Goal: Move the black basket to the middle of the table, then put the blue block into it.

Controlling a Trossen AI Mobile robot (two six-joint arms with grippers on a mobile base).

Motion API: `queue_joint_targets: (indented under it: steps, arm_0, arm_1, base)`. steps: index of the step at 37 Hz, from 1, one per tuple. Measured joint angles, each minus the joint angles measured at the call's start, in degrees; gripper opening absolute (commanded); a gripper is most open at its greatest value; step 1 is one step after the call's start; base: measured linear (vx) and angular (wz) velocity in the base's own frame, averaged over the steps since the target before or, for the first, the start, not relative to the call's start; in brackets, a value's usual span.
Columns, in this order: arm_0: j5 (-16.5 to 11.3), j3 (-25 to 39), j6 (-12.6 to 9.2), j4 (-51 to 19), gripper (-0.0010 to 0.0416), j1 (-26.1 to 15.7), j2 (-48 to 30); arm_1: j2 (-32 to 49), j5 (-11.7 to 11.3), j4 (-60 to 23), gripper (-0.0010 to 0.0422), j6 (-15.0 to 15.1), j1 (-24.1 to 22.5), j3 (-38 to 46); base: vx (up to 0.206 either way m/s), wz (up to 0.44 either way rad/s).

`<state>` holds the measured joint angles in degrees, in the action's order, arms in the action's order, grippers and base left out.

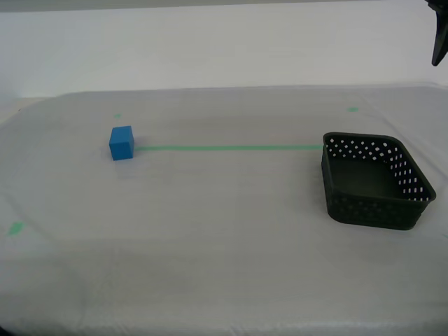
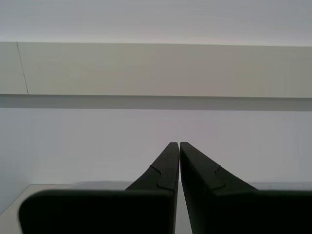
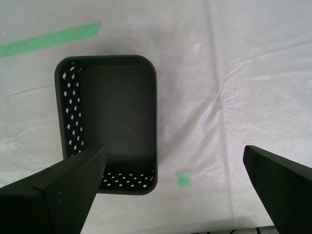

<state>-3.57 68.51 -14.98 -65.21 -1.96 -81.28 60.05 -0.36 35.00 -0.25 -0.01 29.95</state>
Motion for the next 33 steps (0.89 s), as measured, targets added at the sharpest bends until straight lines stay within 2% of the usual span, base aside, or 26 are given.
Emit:
queue_joint_targets:
  steps: [7,17,29,33]
  arm_0:
    - [0.4,-1.7,-2.7,1.7,0.0399,-1.3,0.0]
    - [0.4,-6.5,-4.7,6.0,0.0401,-2.8,0.0]
    - [0.5,-12.8,-8.4,14.2,0.0399,-5.6,0.0]
    - [0.5,-14.8,-8.9,16.0,0.0399,-5.9,0.0]
  arm_1:
    - [0.0,0.0,0.0,0.0,0.0,0.0,0.0]
    - [0.0,0.0,0.0,0.0,0.0,0.0,0.0]
    - [0.0,0.0,0.0,0.0,0.0,0.0,0.0]
    - [0.0,0.0,0.0,0.0,0.0,0.0,0.0]
  base:
    - [0.0,0.0]
    - [0.0,0.0]
    - [0.0,0.0]
    - [0.0,0.0]
